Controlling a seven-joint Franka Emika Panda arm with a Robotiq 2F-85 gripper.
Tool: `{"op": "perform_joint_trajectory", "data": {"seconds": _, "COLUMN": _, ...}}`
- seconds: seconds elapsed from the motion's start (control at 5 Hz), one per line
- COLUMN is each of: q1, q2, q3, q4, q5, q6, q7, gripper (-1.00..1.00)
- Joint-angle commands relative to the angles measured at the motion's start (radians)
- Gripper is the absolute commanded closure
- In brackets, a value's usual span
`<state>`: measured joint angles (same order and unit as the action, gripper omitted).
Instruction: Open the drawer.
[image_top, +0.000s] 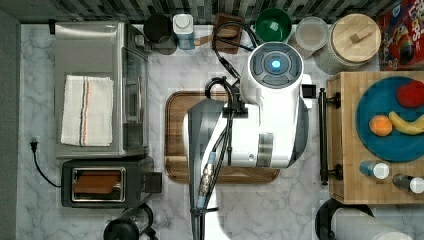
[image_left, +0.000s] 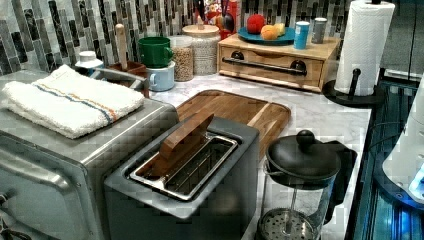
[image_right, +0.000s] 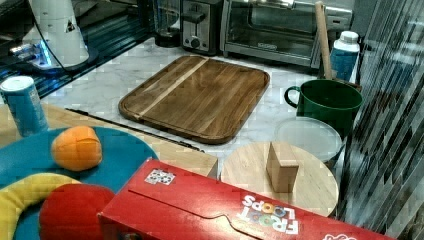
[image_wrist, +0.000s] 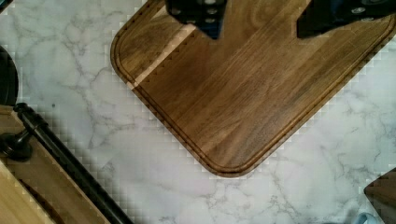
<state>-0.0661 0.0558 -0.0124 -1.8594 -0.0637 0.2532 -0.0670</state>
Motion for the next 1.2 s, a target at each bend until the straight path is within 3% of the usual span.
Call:
{"op": "perform_joint_trajectory", "data": {"seconds": 0.2, "q1": 0.0, "q2": 0.003, "q3": 0.0, "q4": 0.0, "q5": 0.0, "q6": 0.0, "q7": -0.003, "gripper": -1.0}}
{"op": "perform_joint_trajectory", "data": {"seconds": 0.6, "q1": 0.001, "q2": 0.003, "q3": -0.001, "q4": 0.0, "q5": 0.0, "q6": 0.0, "q7": -0.003, "gripper": -1.0}}
{"op": "perform_joint_trajectory", "data": {"seconds": 0.8, "q1": -0.017, "q2": -0.018, "q3": -0.013, "q4": -0.107, "q5": 0.024, "q6": 0.108, "q7": -0.096, "gripper": -1.0}}
{"op": "perform_joint_trajectory", "data": {"seconds": 1.0, "q1": -0.034, "q2": -0.023, "q3": -0.032, "q4": -0.08, "q5": 0.029, "q6": 0.082, "q7": -0.219, "gripper": -1.0}}
{"op": "perform_joint_trajectory", "data": {"seconds": 1.2, "q1": -0.046, "q2": -0.073, "q3": -0.048, "q4": -0.193, "q5": -0.013, "q6": 0.21, "q7": -0.361, "gripper": -1.0}}
